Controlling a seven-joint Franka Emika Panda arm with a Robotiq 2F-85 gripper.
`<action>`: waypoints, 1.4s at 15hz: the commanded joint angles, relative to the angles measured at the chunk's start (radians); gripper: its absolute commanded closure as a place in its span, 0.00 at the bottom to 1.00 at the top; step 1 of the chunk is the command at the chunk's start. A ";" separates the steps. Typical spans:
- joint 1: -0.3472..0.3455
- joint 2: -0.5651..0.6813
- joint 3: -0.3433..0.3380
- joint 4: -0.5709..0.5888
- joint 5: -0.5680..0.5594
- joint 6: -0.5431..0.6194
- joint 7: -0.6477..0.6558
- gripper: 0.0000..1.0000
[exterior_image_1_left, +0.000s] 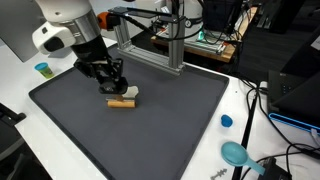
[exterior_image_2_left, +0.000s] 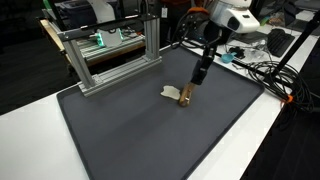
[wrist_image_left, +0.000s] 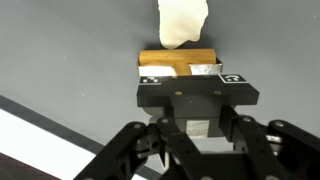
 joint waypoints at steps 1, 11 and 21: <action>-0.008 -0.067 0.000 -0.057 0.025 0.050 0.053 0.79; 0.056 -0.554 -0.021 -0.521 0.010 0.031 0.426 0.79; 0.054 -0.773 -0.004 -0.796 0.007 0.131 0.486 0.54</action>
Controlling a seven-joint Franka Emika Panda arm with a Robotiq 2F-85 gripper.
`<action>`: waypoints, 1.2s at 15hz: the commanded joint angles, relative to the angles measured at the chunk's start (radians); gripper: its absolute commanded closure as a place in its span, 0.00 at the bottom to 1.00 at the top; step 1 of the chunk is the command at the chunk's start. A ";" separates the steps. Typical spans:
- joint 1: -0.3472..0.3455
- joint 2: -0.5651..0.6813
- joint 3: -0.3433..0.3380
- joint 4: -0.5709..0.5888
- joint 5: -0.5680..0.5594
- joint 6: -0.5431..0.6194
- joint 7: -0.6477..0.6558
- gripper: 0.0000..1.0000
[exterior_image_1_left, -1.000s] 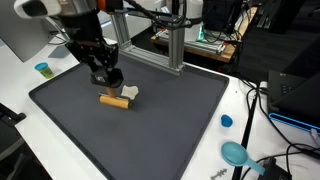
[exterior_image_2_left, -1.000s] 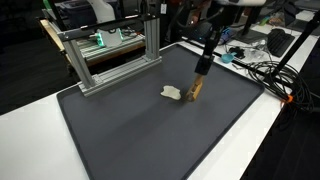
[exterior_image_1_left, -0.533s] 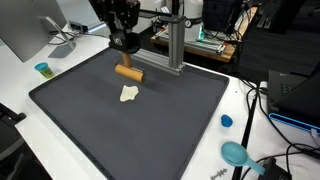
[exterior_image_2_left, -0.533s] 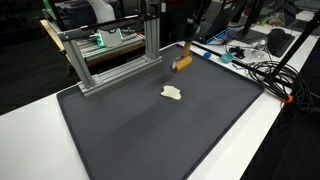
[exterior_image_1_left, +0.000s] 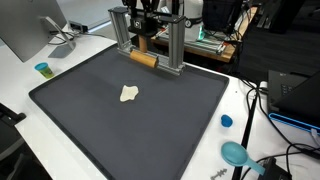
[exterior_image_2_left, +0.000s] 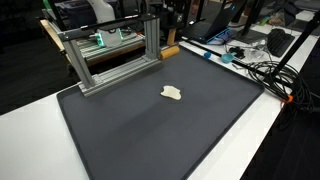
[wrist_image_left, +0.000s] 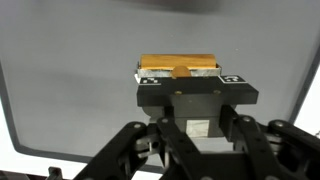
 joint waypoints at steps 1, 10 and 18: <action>-0.007 -0.006 0.007 -0.008 0.001 0.001 0.000 0.54; -0.009 -0.249 0.004 -0.149 0.023 -0.050 -0.015 0.79; -0.005 -0.476 -0.063 -0.425 0.116 0.063 -0.172 0.79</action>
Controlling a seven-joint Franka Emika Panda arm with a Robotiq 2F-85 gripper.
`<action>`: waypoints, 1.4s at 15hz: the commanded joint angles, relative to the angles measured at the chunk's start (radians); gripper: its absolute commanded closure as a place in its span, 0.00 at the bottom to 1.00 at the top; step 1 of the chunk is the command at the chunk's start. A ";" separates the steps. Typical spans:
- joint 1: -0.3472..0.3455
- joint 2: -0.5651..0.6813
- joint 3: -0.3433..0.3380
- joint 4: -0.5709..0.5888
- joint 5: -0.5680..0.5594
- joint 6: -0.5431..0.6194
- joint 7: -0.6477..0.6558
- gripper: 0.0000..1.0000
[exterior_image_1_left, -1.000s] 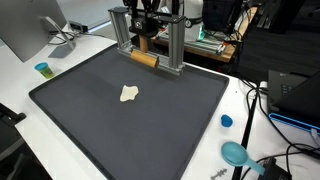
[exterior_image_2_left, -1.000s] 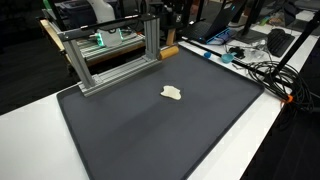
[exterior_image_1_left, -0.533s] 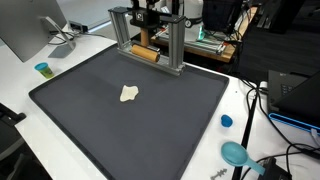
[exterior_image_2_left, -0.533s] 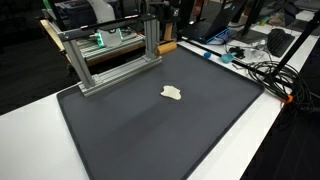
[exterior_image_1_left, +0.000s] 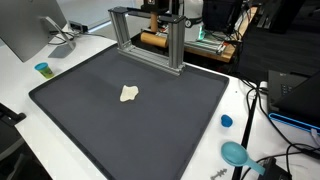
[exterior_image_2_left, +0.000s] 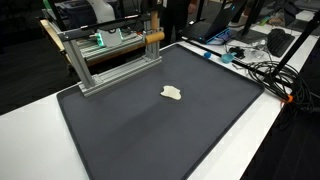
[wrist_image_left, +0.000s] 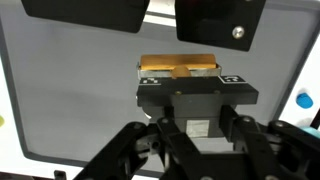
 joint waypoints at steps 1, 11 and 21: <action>-0.010 -0.134 -0.045 -0.171 0.073 0.112 -0.066 0.79; -0.049 -0.157 0.013 -0.161 0.004 0.012 0.012 0.79; -0.093 -0.171 -0.023 -0.177 0.021 -0.051 0.004 0.79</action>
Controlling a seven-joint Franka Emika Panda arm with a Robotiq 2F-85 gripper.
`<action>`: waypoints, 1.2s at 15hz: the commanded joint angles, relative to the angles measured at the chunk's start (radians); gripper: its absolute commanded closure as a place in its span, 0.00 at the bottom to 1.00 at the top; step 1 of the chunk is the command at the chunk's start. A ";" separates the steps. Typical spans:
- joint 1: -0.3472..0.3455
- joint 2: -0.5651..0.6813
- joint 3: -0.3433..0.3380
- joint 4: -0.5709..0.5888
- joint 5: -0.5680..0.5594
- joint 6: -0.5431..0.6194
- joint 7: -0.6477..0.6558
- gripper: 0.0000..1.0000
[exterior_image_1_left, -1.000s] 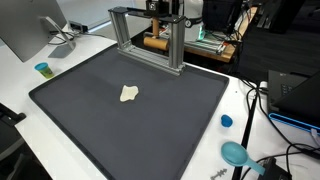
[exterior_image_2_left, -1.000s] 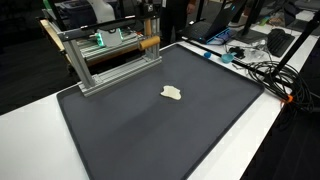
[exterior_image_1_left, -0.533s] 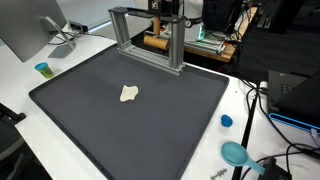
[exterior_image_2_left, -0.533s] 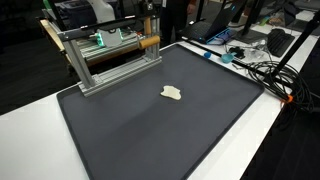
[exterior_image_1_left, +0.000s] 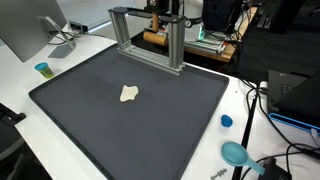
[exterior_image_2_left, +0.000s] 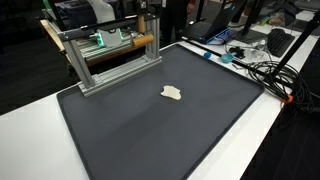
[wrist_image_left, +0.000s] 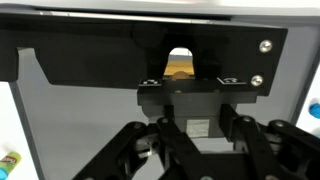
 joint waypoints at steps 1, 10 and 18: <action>-0.013 -0.013 -0.018 -0.005 -0.001 -0.066 -0.016 0.79; 0.019 -0.007 0.002 0.015 0.020 -0.137 -0.023 0.15; 0.011 -0.140 0.074 0.035 -0.096 -0.135 0.056 0.00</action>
